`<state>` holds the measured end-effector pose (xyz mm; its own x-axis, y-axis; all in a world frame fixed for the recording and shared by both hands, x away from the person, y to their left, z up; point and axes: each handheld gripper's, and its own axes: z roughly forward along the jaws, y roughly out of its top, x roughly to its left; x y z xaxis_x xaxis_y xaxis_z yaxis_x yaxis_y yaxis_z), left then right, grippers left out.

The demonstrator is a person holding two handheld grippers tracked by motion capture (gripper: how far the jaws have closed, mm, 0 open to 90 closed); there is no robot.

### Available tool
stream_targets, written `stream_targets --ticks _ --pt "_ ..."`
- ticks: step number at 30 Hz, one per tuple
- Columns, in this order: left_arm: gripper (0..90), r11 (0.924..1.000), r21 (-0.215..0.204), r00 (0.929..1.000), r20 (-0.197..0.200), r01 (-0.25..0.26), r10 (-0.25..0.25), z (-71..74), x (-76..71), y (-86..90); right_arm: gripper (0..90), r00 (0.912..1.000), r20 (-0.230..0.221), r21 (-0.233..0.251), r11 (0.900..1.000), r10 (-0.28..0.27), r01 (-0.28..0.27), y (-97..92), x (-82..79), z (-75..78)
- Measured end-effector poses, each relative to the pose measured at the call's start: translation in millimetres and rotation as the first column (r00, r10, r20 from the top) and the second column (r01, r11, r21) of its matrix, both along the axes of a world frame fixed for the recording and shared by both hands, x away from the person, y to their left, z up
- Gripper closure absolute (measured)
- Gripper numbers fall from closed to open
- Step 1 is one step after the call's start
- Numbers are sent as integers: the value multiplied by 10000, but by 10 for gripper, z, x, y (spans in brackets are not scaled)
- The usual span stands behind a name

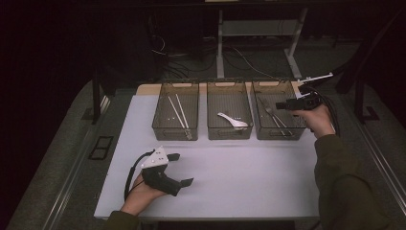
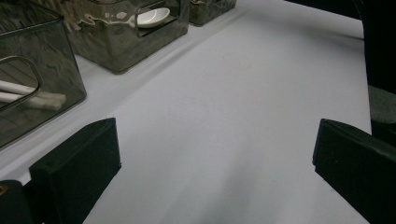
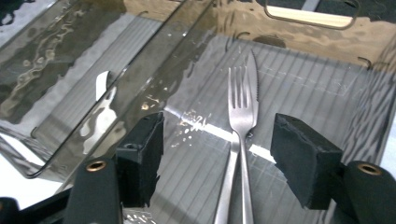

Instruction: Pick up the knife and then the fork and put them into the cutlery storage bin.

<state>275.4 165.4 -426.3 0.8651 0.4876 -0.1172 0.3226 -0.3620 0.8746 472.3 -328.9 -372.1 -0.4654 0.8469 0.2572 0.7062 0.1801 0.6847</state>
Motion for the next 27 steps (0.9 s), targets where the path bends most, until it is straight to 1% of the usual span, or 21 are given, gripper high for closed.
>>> stream_targets --ticks 5,11,12,15,17,24,27 --pt "0 10000 -1 10000 11 -57 57 -4 17 -5 308 9997 169 -101 9998 175 -173 21 -59 17" --pt "0 10000 50 10000 -41 -15 15 -20 18 -20 286 9971 607 5 9990 456 -457 46 -166 9" --pt "0 10000 48 10000 -63 -22 23 -23 16 -22 284 9968 633 -22 9988 489 -488 59 -185 12" --pt "0 10000 87 10000 -56 20 -19 -27 17 -21 274 9953 838 -359 9983 492 -463 112 -247 21" --pt "0 10000 53 10000 -61 32 -32 -27 18 -21 268 9932 916 -325 9971 722 -695 136 -293 22" --pt "0 10000 26 10000 -64 72 -72 -30 23 -20 250 9852 1306 -253 9937 1112 -1088 219 -466 24" --pt "0 9999 35 9999 -74 99 -98 -33 24 -20 233 9804 1555 -398 9924 1210 -1162 251 -554 24"
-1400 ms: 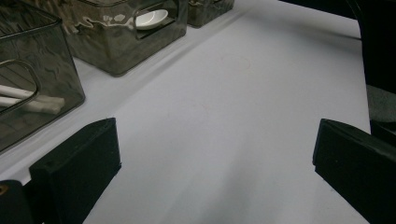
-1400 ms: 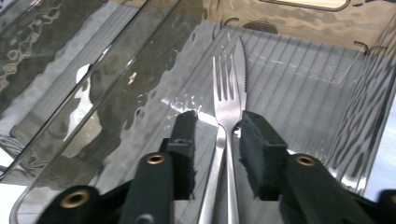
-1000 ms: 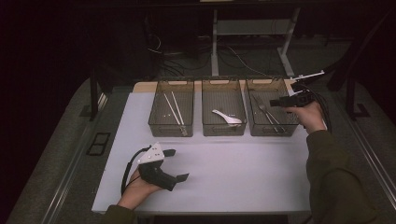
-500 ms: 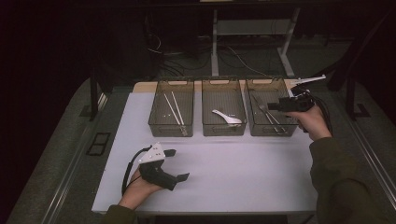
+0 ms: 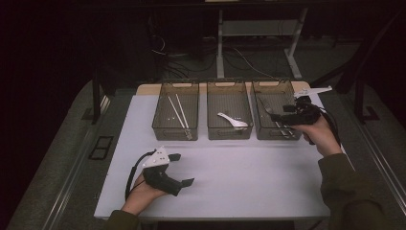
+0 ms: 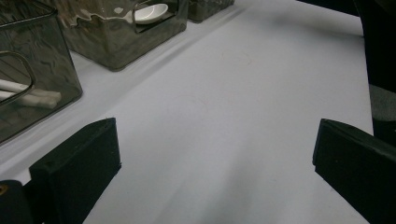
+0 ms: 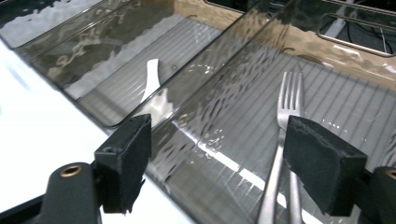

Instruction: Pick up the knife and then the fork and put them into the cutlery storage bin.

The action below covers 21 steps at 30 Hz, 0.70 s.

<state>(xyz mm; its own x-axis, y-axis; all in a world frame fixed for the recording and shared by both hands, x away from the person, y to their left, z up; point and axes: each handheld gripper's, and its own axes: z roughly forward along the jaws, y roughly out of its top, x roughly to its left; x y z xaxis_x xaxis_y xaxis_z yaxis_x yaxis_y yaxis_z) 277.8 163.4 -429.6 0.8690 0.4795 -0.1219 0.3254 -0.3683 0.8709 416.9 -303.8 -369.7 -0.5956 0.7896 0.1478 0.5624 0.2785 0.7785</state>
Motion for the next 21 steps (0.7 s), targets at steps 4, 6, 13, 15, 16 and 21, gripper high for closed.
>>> stream_targets --ticks 4,6,13,15,16,21 --pt "0 10000 11 10000 -35 28 -28 -4 -2 -1 218 9995 287 72 9999 148 -150 28 -130 -1" --pt "0 10000 11 10000 -30 28 -28 -4 -3 -2 213 9989 362 121 9994 311 -315 40 -198 -1" --pt "0 10000 -7 10000 -5 15 -15 0 -4 1 202 9948 742 221 9972 703 -721 102 -423 -16" --pt "0 10000 -9 10000 -3 15 -15 0 -4 2 195 9939 799 146 9969 765 -779 125 -473 -28" --pt "0 10000 -5 10000 -4 7 -7 0 -4 3 193 9929 851 108 9964 834 -846 136 -496 -36" --pt "0 10000 0 10000 3 33 -33 3 -7 8 192 9896 1048 153 9948 988 -1009 175 -621 -73"
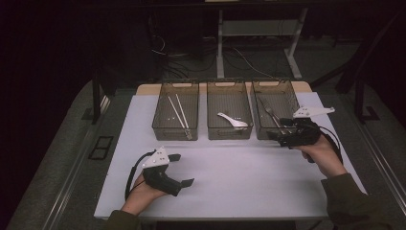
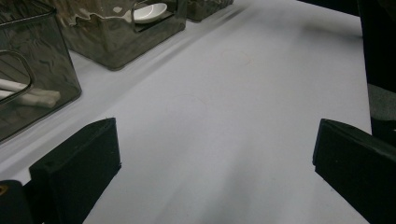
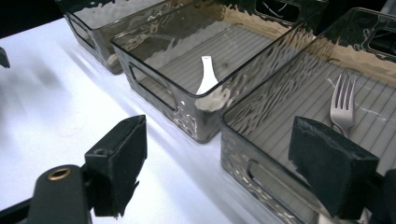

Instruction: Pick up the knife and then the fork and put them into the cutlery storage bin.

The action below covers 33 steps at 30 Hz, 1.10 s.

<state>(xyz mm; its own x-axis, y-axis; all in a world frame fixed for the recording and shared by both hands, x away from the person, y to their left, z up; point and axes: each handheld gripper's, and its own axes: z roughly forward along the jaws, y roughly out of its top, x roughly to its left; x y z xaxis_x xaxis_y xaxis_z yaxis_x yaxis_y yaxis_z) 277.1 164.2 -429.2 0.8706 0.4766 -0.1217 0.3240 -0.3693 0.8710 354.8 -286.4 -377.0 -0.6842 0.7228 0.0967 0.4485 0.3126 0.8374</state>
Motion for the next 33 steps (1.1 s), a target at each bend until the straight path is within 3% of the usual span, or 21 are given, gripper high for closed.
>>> stream_targets --ticks 12,22,33 --pt "0 10000 11 10000 26 -43 43 5 -4 23 187 9992 -6 162 9990 411 -410 57 -293 -173" --pt "0 10000 38 10000 75 -51 51 13 -13 31 185 9986 -148 298 9983 504 -500 73 -474 -307" --pt "0 10000 24 9999 100 -81 81 27 -20 43 180 9989 34 459 9978 470 -471 14 -656 -361"
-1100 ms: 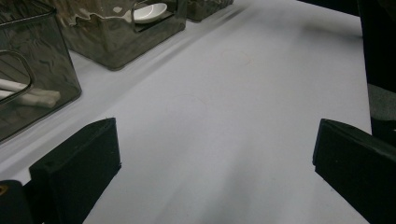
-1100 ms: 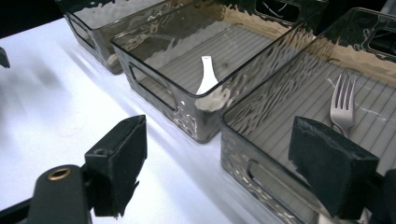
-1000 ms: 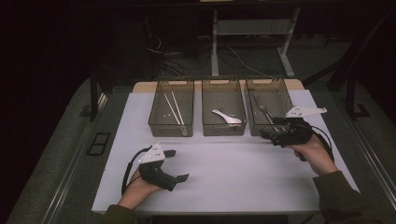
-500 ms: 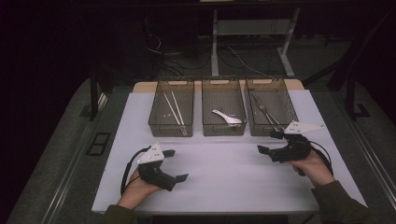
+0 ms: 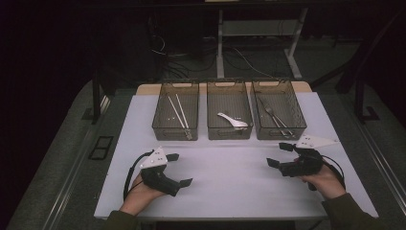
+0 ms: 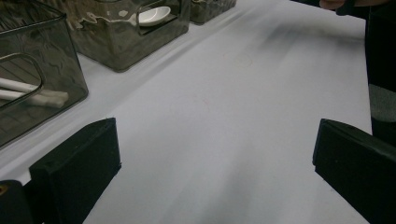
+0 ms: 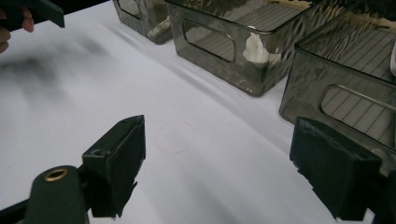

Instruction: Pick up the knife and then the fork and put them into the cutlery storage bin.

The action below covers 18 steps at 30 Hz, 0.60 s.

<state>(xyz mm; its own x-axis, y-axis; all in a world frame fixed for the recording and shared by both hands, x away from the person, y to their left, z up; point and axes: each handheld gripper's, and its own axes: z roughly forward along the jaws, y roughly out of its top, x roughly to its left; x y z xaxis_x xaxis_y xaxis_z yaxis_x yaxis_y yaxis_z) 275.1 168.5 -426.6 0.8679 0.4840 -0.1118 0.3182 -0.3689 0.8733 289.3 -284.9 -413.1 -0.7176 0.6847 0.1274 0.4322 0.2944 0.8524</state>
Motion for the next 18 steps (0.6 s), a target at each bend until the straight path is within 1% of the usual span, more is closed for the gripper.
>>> stream_targets --ticks 2,4,8,11,13,15,18 --pt "0 10000 -6 10000 -13 -30 30 -1 -2 5 180 10000 68 2 10000 7 -7 -10 -33 -6" --pt "0 10000 -10 10000 -20 -32 32 0 -3 5 180 9999 107 107 9999 -11 10 -21 -61 -17" --pt "0 10000 5 10000 -15 -12 12 0 -5 0 180 9999 168 105 9999 22 -23 -44 -111 -48" --pt "0 10000 11 10000 3 -12 12 1 -4 1 180 9999 138 231 9997 6 -9 -53 -144 -79" --pt "0 10000 20 10000 -21 -17 17 -1 -5 0 180 9996 279 240 9997 -5 -1 -56 -169 -103" --pt "0 10000 27 10000 6 -10 10 1 -6 0 180 9997 243 351 9994 30 -39 -64 -184 -124" --pt "0 10000 16 10000 22 -15 15 2 -7 -1 180 9997 264 263 9997 6 -13 -74 -208 -153"
